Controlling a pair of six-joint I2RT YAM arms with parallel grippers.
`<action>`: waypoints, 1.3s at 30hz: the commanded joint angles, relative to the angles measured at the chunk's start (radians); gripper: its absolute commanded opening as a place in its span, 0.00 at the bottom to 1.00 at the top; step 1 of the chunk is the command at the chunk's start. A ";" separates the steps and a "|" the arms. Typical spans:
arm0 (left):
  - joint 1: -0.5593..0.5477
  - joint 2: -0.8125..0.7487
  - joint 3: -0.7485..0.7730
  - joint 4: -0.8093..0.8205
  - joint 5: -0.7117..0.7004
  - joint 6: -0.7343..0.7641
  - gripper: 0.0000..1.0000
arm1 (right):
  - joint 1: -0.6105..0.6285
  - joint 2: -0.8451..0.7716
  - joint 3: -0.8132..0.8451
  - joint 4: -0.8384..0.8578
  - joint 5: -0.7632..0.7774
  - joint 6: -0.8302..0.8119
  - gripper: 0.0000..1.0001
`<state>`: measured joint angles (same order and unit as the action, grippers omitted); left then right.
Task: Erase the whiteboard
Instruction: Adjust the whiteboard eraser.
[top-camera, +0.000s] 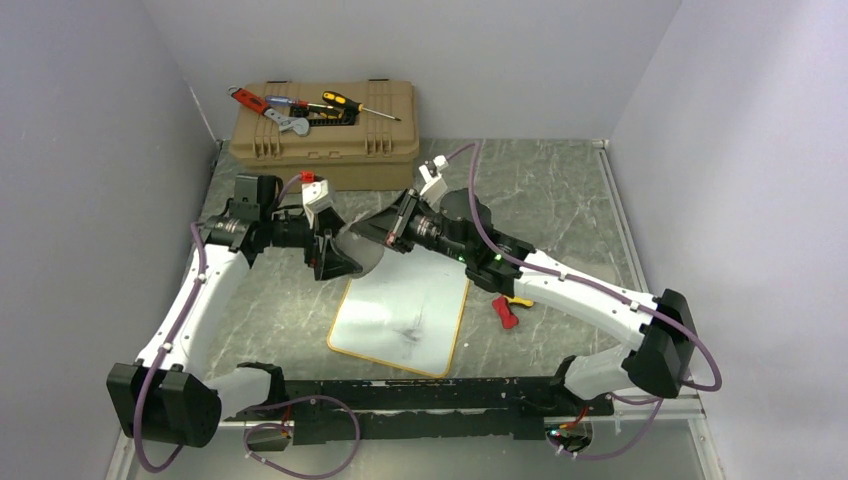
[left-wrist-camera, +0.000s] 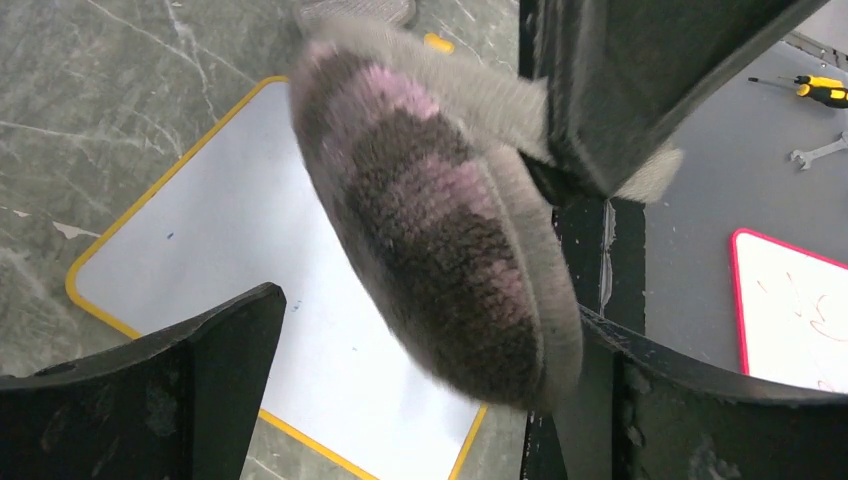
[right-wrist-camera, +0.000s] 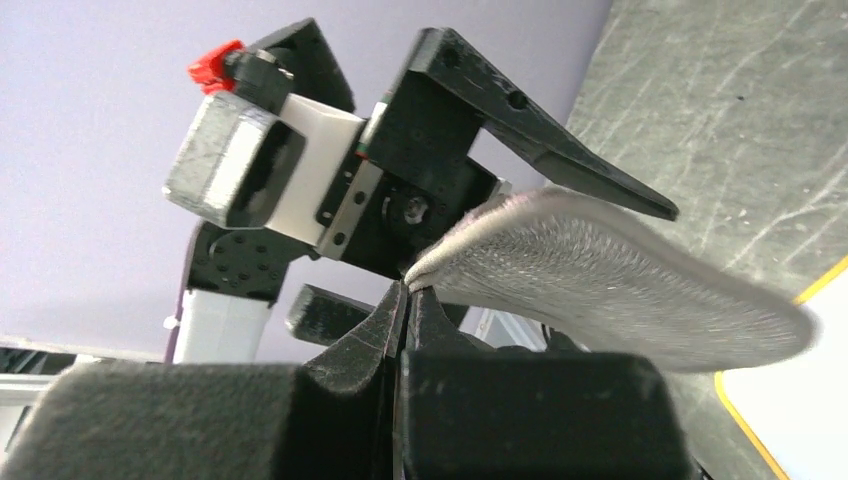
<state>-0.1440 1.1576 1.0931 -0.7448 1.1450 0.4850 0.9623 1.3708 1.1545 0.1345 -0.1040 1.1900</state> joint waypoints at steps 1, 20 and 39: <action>-0.002 -0.031 -0.022 0.029 -0.010 0.001 0.97 | 0.011 0.007 0.056 0.092 0.004 0.024 0.00; 0.034 -0.066 -0.065 0.189 0.091 -0.207 1.00 | 0.032 0.007 0.043 0.153 0.008 0.074 0.00; 0.047 -0.102 -0.003 0.189 0.042 -0.265 0.99 | 0.012 -0.024 0.136 0.008 0.125 0.020 0.00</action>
<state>-0.1032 1.0649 1.0328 -0.6266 1.2007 0.2897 0.9802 1.3750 1.2335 0.1467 -0.0269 1.2194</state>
